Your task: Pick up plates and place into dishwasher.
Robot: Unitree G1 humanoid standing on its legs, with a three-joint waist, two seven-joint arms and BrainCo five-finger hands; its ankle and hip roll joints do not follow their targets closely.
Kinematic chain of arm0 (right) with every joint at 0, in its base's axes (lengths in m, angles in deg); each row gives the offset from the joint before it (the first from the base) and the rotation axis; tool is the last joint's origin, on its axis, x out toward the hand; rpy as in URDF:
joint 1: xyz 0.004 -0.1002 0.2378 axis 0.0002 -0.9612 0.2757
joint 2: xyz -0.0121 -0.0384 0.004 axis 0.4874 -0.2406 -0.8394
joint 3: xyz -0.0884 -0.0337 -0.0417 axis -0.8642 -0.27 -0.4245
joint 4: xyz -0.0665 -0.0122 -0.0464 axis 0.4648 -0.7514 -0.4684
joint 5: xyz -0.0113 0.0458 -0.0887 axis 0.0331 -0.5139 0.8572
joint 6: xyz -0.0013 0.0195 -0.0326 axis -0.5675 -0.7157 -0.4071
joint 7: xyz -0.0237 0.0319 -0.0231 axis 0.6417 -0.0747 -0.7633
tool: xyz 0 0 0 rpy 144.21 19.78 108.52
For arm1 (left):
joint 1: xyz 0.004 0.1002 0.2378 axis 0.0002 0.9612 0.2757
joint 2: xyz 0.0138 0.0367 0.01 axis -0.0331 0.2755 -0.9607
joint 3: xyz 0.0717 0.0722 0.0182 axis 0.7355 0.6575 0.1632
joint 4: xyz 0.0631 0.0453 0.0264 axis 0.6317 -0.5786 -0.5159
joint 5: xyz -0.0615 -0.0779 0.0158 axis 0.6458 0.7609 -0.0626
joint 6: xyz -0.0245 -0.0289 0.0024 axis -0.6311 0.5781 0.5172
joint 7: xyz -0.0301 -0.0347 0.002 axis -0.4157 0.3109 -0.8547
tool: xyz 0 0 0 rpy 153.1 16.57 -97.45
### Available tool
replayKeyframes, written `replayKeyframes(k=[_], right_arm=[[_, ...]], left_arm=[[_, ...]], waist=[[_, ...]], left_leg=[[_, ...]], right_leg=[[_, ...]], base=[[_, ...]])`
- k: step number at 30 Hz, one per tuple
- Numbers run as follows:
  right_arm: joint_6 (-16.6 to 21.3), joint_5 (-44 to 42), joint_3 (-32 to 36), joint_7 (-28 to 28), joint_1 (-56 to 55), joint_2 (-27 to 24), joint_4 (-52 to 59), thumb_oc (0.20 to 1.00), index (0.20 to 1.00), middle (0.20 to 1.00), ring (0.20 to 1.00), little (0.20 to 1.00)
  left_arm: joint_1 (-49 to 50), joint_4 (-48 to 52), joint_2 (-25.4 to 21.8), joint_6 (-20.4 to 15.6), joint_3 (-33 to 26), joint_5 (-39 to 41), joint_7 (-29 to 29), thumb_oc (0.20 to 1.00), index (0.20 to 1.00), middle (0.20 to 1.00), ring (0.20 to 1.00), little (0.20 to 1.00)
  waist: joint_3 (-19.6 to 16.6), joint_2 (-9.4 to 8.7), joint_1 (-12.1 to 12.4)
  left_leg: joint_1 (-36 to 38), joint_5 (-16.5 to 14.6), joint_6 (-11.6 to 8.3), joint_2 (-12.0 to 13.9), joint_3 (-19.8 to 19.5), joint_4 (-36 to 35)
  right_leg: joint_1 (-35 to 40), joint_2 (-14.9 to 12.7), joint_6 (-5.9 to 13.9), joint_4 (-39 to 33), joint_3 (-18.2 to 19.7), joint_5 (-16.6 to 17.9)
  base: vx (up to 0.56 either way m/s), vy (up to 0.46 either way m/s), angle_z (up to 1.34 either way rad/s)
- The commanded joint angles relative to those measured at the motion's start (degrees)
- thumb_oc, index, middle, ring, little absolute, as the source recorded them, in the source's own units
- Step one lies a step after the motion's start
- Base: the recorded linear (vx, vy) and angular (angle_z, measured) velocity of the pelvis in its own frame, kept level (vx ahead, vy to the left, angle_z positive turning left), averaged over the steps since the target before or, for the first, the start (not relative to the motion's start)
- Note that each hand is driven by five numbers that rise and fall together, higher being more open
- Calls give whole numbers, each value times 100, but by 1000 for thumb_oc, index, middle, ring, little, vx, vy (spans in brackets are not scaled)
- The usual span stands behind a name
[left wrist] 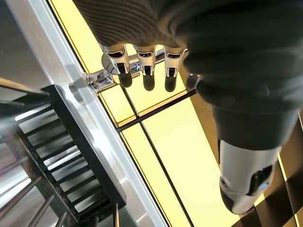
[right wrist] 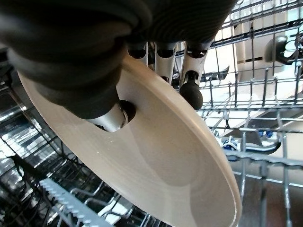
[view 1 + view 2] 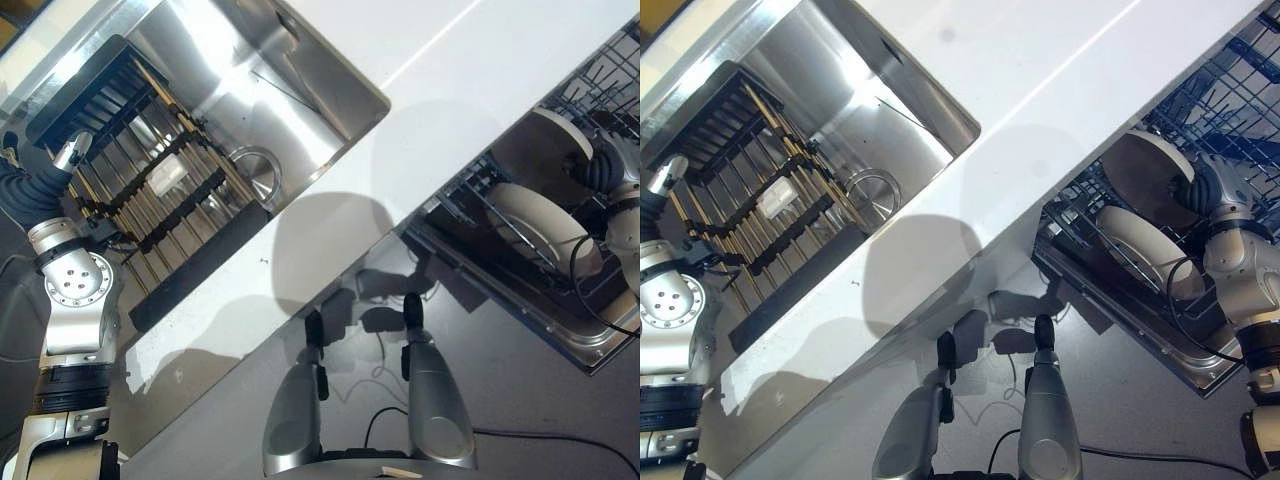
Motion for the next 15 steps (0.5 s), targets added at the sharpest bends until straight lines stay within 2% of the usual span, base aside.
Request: replayKeyframes(k=[1, 3, 4, 5, 6, 15], right_arm=[[-241, 97, -505, 167, 174, -247, -131, 200, 200, 200, 200, 200], [-349, 76, -507, 65, 157, -219, -187, 200, 200, 200, 200, 200], [-396, 2, -495, 30, 163, -215, -217, 319, 319, 319, 319, 319], [-408, -18, -470, -4, 161, -197, -239, 809, 809, 809, 809, 809], [-422, -48, -457, -77, 155, -164, -276, 1000, 1000, 1000, 1000, 1000], [-473, -182, -161, -155, -60, 0, -238, 1000, 1000, 1000, 1000, 1000]], left_arm=[[-156, 104, -340, -260, 109, -38, 122, 1000, 1000, 1000, 1000, 1000], [-197, 96, -357, -237, 120, -29, 97, 1000, 1000, 1000, 1000, 1000], [-225, 104, -396, -199, 126, 3, 102, 1000, 1000, 1000, 1000, 1000], [-241, 102, -410, -176, 137, 9, 108, 1000, 1000, 1000, 1000, 1000], [-249, 76, -408, -197, 148, 18, 95, 1000, 1000, 1000, 1000, 1000], [-188, -91, -361, -146, 184, 46, -1, 1000, 1000, 1000, 1000, 1000]], waist=[[-188, -184, -80], [-175, -188, -90], [-168, -187, -90], [-166, -188, -93], [-165, -186, -92], [-258, -211, -115]], left_leg=[[-247, 284, -45, 292, 81, 112], [-244, 284, -45, 297, 93, 119], [-235, 284, -38, 298, 103, 117], [-224, 285, -36, 301, 113, 106], [-217, 289, -39, 306, 121, 104], [-99, 259, -14, 282, 195, 55]], right_leg=[[212, -118, 60, -257, 104, -295], [218, -125, 61, -264, 107, -282], [225, -127, 61, -265, 95, -279], [235, -127, 60, -272, 90, -277], [242, -129, 64, -275, 84, -269], [361, -196, 108, -369, 41, -218]], base=[[-22, -10, 3], [0, 0, 0], [0, 0, 0], [0, 0, 0], [0, 0, 0], [0, 0, 0]])
